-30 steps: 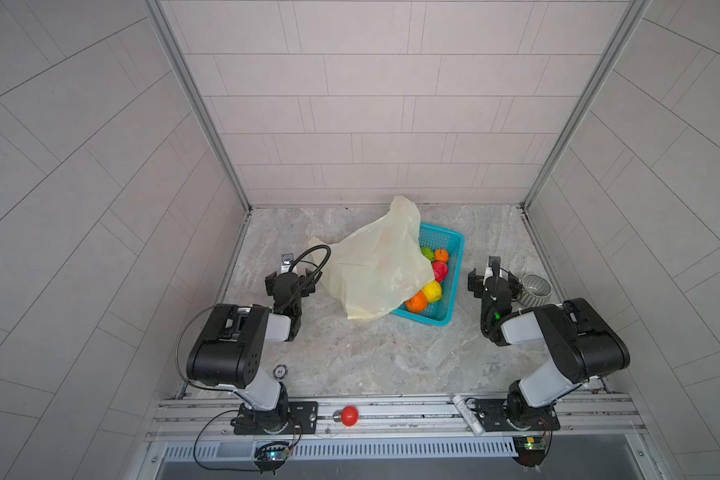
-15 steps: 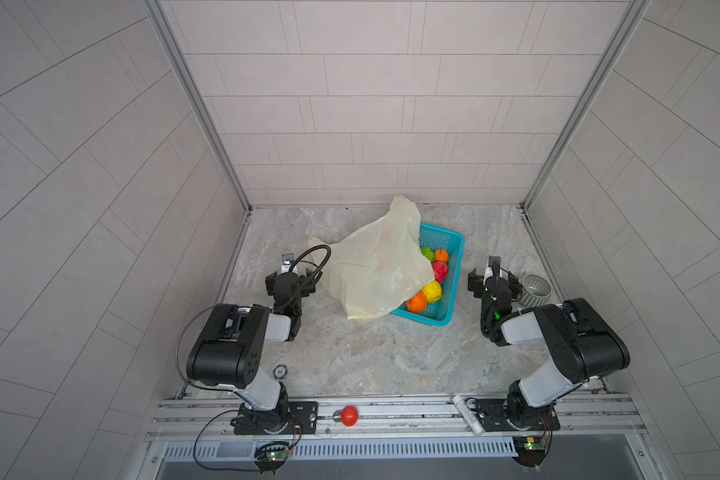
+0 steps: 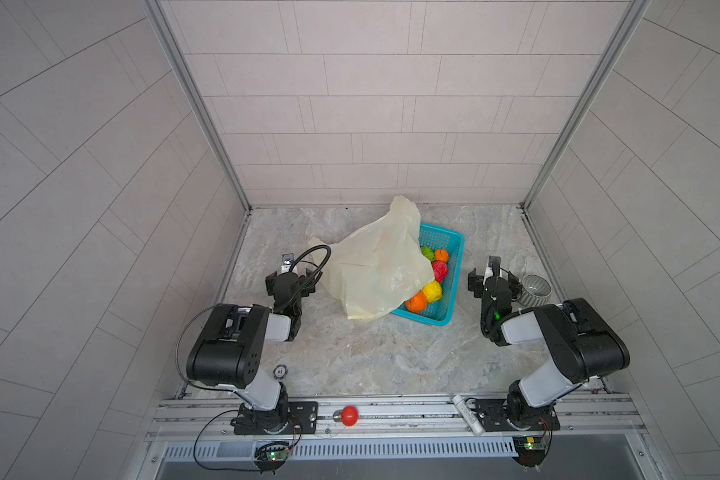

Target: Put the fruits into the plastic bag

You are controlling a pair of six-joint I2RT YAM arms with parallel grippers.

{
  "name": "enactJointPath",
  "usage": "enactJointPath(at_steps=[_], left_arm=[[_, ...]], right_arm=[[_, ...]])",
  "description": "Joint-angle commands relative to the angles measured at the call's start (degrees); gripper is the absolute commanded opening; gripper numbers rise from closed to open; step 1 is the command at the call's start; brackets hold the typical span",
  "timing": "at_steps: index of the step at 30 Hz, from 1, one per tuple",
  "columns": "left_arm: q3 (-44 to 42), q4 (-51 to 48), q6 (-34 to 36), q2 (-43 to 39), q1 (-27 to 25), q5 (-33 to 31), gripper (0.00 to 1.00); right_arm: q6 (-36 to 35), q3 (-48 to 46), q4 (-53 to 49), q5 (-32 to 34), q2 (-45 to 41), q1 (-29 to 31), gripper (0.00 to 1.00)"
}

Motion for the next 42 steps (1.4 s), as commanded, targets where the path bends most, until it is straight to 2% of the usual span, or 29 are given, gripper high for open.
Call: enactJointPath(at_steps=[1,14,19,21,22,24,26,27,28,30,31,32,33,36,39,42], left_arm=[[0.74,0.95,-0.02,0.43,0.37,0.22,1.00],[0.67,1.04,0.02,0.43,0.18,0.06,1.00],[-0.55,4.01,1.00,0.47,-1.16,-2.80,1.00],[-0.69,4.01,0.89,0.43,-0.94,-2.78,1.00],[-0.29,3.35,0.66,0.50,-0.65,-2.50,1.00],[1.67,-1.36,-1.07,0.07,1.87,2.54,1.00],[1.48,-0.84,-1.06,0.01,2.07,3.11,1.00],[2.40,-2.92,-1.21,-0.95,2.05,1.89,1.00],[4.61,-9.02,-2.01,-2.90,2.13,1.09,1.00],[14.67,-29.71,-3.06,-6.14,2.22,-0.23,1.00],[18.97,-36.68,-2.93,-6.42,2.12,-0.60,1.00],[22.46,-42.10,-2.59,-6.55,2.14,-1.39,1.00],[23.80,-42.92,-3.79,-6.60,2.14,-3.75,1.00],[24.07,-42.05,-11.29,-8.23,2.14,-7.50,1.00],[30.94,-56.02,-21.93,-10.01,2.12,-4.19,1.00],[38.99,-68.55,-29.25,-8.76,1.97,5.69,1.00]], right_arm=[[-0.98,0.48,1.01,1.15,0.32,-0.21,0.99],[-0.71,0.66,0.66,1.06,0.25,-0.29,0.99],[-0.72,0.60,0.70,0.92,0.23,-0.37,0.99],[0.32,1.26,-1.32,-1.44,-0.17,-1.83,0.99],[1.04,1.38,-2.48,-3.74,-0.67,-2.94,0.99],[0.77,1.10,-1.28,-4.57,-0.37,-3.24,0.99],[0.24,1.02,-1.44,-5.51,-1.07,-3.07,0.99],[-0.71,1.88,-4.82,-5.24,-2.94,-2.30,0.99],[-1.64,3.26,-8.85,-4.12,-4.98,-1.35,0.99],[-3.38,8.45,-21.79,-0.62,-10.25,0.71,0.96],[-2.86,10.91,-26.23,0.95,-11.38,1.22,0.92],[0.47,13.86,-30.73,5.90,-12.36,1.82,0.91],[4.45,17.08,-36.89,8.83,-13.37,2.21,0.92],[13.50,23.84,-50.23,8.84,-16.74,3.78,0.90],[15.66,26.47,-57.11,5.44,-19.62,8.00,0.89],[14.78,29.23,-64.66,2.60,-21.08,13.37,0.89]])
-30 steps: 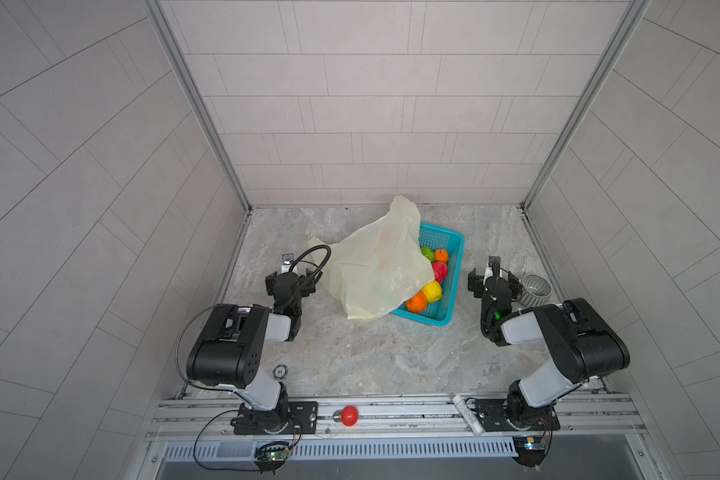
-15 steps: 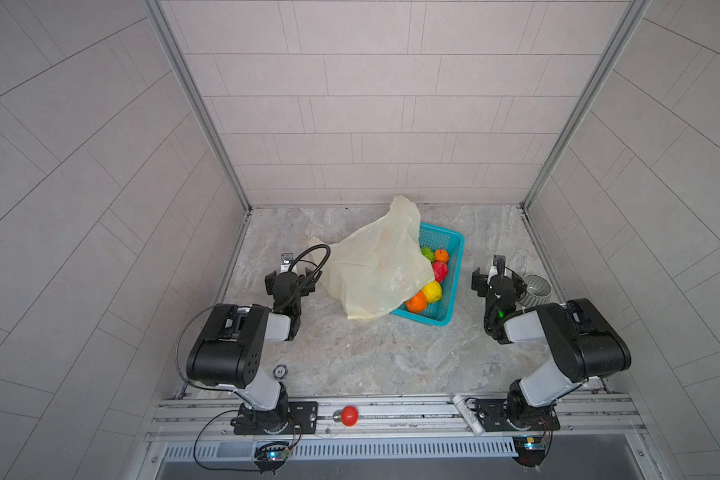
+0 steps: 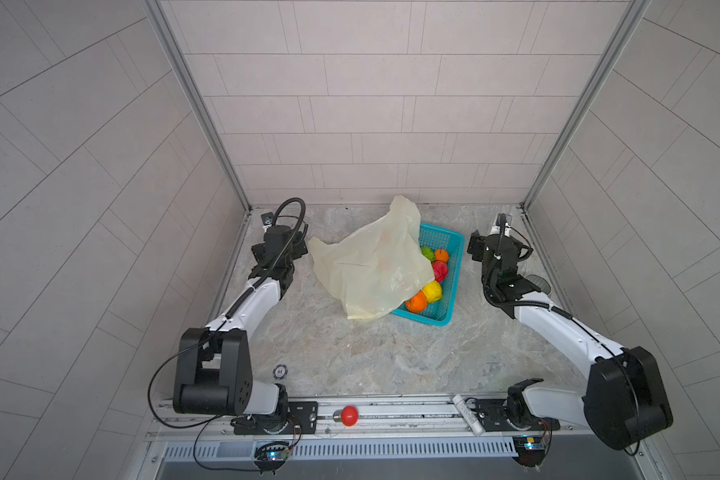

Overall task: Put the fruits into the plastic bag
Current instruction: 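Reach both grippers to the pale yellow bag and grasp its handles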

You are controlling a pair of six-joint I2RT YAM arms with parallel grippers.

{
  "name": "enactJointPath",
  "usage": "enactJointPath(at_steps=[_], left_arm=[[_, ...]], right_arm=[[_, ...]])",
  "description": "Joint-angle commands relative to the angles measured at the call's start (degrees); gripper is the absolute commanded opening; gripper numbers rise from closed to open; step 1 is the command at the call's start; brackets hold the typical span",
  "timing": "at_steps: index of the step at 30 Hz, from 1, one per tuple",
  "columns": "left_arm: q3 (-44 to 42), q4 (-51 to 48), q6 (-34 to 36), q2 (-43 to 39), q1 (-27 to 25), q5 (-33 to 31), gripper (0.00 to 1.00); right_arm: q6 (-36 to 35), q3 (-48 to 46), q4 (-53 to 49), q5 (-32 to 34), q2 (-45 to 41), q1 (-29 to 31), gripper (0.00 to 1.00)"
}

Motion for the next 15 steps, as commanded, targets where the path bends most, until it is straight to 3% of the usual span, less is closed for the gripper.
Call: enactJointPath(at_steps=[1,5,8,15], left_arm=[[7.48,-19.37,-13.62,1.22,0.00,11.05,1.00],[13.45,-27.75,-18.98,4.58,-1.19,25.65,1.00],[14.56,-30.61,-20.83,4.79,-3.27,30.82,1.00],[14.88,-38.20,-20.67,2.73,-8.84,33.10,1.00]], right_arm=[[1.71,1.68,-17.31,-4.18,-0.82,5.37,0.89],[-0.97,2.31,-24.69,-6.82,-1.24,11.16,0.89],[-0.61,1.62,-26.88,-7.54,-2.06,12.32,0.88],[-1.39,0.32,-26.45,-6.57,-4.47,12.28,0.88]])
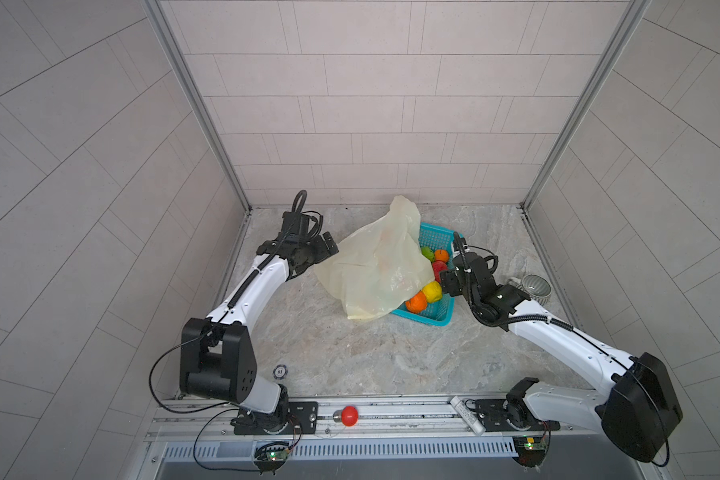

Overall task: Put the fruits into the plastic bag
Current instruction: 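Reach both grippers to the pale yellow bag and grasp its handles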

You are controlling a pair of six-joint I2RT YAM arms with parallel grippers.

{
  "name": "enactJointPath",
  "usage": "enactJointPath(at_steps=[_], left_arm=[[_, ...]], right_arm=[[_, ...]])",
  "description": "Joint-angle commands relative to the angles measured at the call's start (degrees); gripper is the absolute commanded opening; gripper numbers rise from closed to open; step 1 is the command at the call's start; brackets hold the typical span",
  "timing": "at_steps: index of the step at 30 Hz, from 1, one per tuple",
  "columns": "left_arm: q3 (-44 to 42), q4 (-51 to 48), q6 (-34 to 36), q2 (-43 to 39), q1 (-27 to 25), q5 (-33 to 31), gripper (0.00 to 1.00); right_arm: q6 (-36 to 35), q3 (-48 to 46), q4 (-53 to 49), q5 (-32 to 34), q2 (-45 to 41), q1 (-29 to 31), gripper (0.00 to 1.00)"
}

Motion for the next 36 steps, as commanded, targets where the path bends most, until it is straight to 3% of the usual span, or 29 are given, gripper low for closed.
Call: enactJointPath(at_steps=[1,9,17,19,24,29,33,36], left_arm=[[1.28,-8.35,-1.26,-1.70,-1.69,3.37,1.00],[0.34,-12.25,0.65,0.37,-4.72,3.13,0.94],[2.27,-9.14,-0.23,4.51,-9.17,4.12,0.69],[2.94,-9.14,-0.25,5.71,-10.10,4.07,0.57],[5.15,-9.82,1.55,6.60,-11.49,3.34,0.01],[9.82,-13.07,10.49,4.41,-12.12,0.70,0.00],[11.50,-14.66,23.71,-2.29,-14.86,-5.51,0.00],[8.25,-12.83,35.68,-9.41,-17.61,-9.27,0.00]], right_arm=[[-0.63,-0.11,-1.61,1.00,-1.63,0.06,0.88],[0.00,-0.64,-1.28,1.20,-2.37,0.07,0.88],[0.12,-1.09,-0.99,1.73,-4.78,0.07,0.88],[0.12,-1.08,-1.03,1.64,-5.13,0.05,0.88],[0.47,-0.82,-1.77,1.55,-6.43,0.08,0.88],[0.99,0.68,-3.32,1.37,-8.00,0.04,0.88],[1.77,3.67,-6.04,0.84,-8.99,-0.20,0.88],[3.08,6.61,-8.21,-2.38,-9.32,-1.54,0.89]])
